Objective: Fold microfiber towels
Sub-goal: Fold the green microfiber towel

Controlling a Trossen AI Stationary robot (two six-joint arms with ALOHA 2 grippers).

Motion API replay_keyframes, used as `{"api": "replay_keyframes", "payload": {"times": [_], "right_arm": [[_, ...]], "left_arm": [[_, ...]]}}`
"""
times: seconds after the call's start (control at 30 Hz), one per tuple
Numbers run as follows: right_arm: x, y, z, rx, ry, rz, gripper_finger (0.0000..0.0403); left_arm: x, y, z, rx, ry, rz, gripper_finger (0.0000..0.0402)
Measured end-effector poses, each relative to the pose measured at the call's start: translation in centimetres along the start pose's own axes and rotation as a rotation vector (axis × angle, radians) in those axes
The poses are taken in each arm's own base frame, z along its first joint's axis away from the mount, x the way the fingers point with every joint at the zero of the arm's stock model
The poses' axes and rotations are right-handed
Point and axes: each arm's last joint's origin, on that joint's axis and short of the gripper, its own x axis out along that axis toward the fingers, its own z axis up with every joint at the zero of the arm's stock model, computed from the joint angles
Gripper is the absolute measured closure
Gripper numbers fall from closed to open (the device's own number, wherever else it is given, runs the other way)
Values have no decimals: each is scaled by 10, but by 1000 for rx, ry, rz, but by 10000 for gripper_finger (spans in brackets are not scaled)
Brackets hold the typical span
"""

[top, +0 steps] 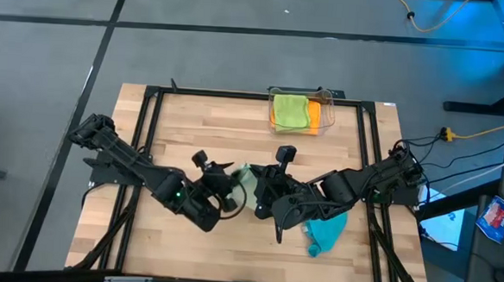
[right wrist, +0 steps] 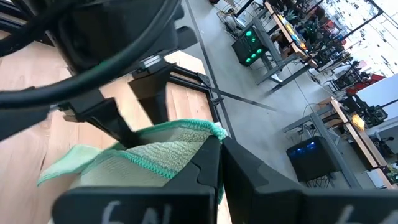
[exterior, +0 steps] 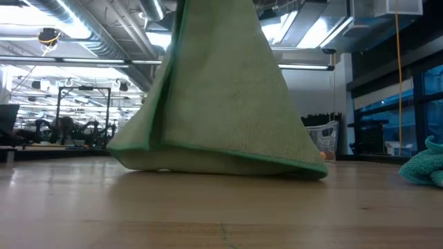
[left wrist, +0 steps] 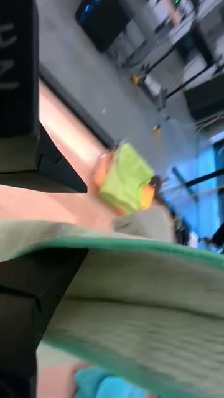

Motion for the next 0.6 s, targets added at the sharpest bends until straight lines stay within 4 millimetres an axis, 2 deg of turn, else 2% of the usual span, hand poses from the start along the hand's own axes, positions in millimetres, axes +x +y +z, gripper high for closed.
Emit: {"api": "replay_keyframes", "payload": {"times": [0.33, 0.6], "right_arm": [[0, 0, 0, -1, 0, 0, 386], [0, 0, 0, -1, 0, 0, 386]], "left_arm": [[1, 10, -16, -36, 144, 2, 264], [9, 10, -49, -14, 247, -1, 264]]}}
